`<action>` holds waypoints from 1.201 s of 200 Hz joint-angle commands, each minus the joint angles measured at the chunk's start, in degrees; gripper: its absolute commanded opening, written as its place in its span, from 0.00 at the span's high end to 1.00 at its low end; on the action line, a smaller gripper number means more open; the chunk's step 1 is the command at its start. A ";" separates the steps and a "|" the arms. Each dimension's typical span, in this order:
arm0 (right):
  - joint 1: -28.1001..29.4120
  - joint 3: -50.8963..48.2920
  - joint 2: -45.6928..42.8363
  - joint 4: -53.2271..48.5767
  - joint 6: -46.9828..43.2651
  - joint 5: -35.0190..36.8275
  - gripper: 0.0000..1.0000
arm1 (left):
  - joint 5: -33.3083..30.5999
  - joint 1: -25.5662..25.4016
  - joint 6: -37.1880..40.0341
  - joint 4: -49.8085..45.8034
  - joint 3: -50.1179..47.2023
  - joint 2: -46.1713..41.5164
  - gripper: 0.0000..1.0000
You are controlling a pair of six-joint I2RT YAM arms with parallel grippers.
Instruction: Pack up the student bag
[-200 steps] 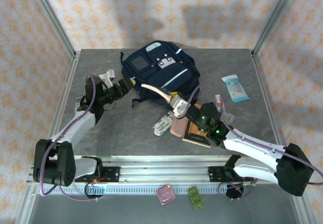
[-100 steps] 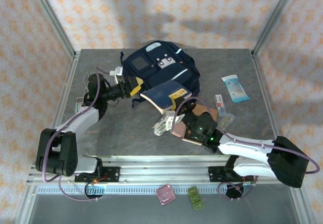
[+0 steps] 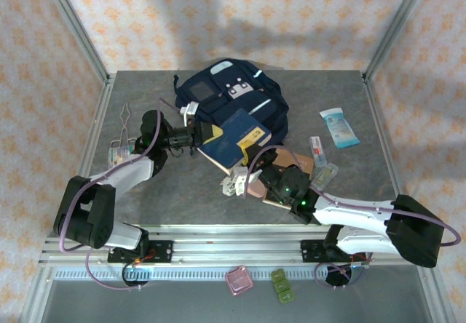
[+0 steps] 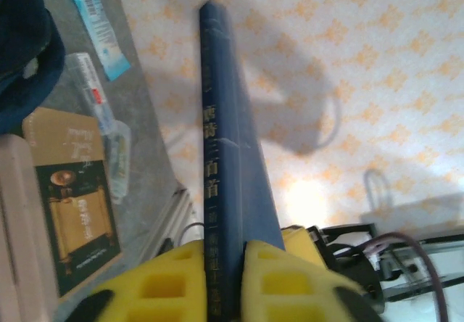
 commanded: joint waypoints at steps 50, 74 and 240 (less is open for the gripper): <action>-3.54 7.19 -3.61 -11.73 29.66 11.36 0.17 | -6.10 2.99 -28.90 50.34 -3.97 8.03 1.00; -7.65 7.21 -8.12 -18.29 51.26 14.05 0.00 | -9.67 4.96 -24.63 47.85 -3.95 7.34 1.00; -29.26 11.96 8.98 1.34 143.75 -58.05 0.01 | -19.14 1.08 7.08 14.55 -4.34 -10.58 1.00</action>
